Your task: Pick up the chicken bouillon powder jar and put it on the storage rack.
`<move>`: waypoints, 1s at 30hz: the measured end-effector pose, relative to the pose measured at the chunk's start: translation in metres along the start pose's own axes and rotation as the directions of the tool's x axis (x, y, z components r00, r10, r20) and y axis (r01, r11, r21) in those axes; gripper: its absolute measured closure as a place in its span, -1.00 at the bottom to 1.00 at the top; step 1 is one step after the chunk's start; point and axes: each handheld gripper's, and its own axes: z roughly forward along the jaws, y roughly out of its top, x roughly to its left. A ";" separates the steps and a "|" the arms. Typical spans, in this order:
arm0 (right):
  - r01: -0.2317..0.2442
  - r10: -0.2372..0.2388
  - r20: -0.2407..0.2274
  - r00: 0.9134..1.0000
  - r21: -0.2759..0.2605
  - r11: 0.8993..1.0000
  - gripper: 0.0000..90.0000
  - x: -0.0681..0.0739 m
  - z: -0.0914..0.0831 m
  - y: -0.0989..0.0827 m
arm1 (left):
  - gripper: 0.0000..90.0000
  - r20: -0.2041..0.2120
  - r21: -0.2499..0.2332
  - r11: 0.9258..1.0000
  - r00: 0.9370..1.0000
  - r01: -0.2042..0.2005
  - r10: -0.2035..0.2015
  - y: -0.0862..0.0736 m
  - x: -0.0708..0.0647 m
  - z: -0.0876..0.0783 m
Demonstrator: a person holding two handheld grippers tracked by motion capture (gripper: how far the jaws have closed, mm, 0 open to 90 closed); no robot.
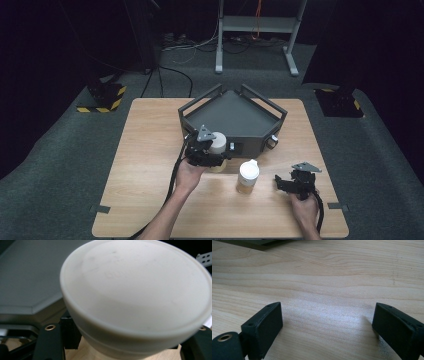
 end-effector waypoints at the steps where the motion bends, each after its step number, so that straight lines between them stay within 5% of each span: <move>1: 0.000 0.000 0.000 1.000 0.000 1.000 -0.80 0.000 0.000 0.000 | -0.25 0.001 0.000 1.000 1.000 0.000 0.000 0.003 0.001 -0.001; 16: 0.000 0.000 0.000 1.000 0.000 1.000 -0.80 0.000 0.000 0.000 | -0.25 0.013 0.003 1.000 1.000 0.014 -0.014 0.056 0.015 -0.014; 30: 0.000 0.000 0.000 1.000 0.000 1.000 -0.80 0.000 0.000 0.000 | -0.25 -0.068 0.008 0.999 0.997 0.039 -0.038 0.090 0.024 -0.006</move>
